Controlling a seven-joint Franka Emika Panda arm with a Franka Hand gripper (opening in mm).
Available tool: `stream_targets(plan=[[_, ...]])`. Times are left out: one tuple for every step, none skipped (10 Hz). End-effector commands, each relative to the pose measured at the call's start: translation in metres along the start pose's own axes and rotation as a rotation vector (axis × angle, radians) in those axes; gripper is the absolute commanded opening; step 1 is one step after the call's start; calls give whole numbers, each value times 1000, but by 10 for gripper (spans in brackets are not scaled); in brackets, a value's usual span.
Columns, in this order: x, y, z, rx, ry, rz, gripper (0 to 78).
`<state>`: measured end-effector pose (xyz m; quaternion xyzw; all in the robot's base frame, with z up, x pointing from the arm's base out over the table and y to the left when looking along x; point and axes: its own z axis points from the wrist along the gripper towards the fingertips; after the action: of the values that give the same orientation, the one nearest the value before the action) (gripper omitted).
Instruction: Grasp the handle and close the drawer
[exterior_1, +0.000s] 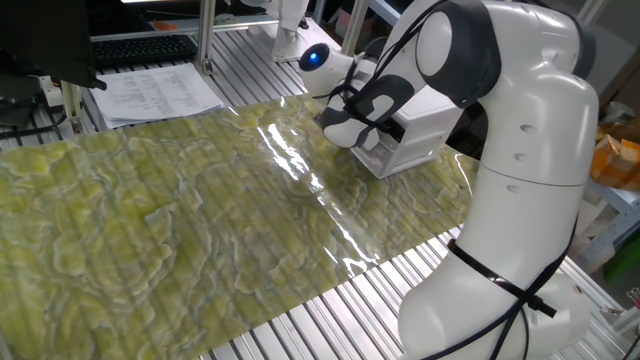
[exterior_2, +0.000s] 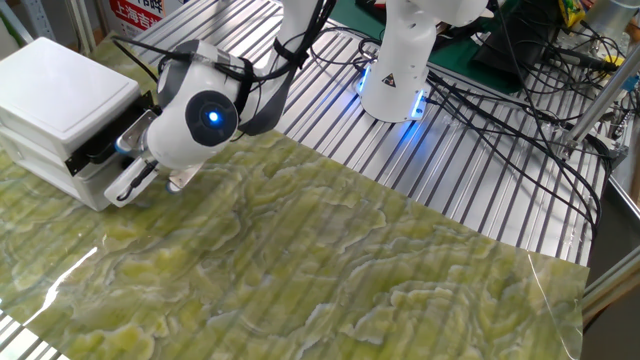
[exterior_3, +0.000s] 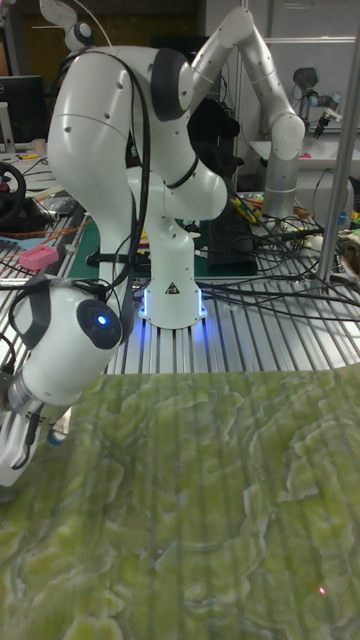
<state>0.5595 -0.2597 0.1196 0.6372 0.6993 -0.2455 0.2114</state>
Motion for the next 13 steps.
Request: stream_targets(plan=[[2, 2, 6, 3, -47, 2, 11], [1, 3, 6, 1, -25, -4, 11], [-1, 4, 7, 0, -12, -6, 11], [-4, 5, 8, -12, 27, -10, 11], [-5, 4, 9, -20, 38, -21, 11], [-6, 3, 12, -32, 50, -39, 11], [-7, 2, 14, -39, 78, -54, 11], [-7, 2, 14, -42, 93, -58, 11], [-7, 2, 14, -56, 144, -62, 11], [-7, 2, 14, -61, 158, -63, 11], [-7, 2, 14, -66, 176, -68, 11], [-6, 2, 14, -72, 197, -71, 11], [-6, 3, 13, -76, 212, -71, 11]])
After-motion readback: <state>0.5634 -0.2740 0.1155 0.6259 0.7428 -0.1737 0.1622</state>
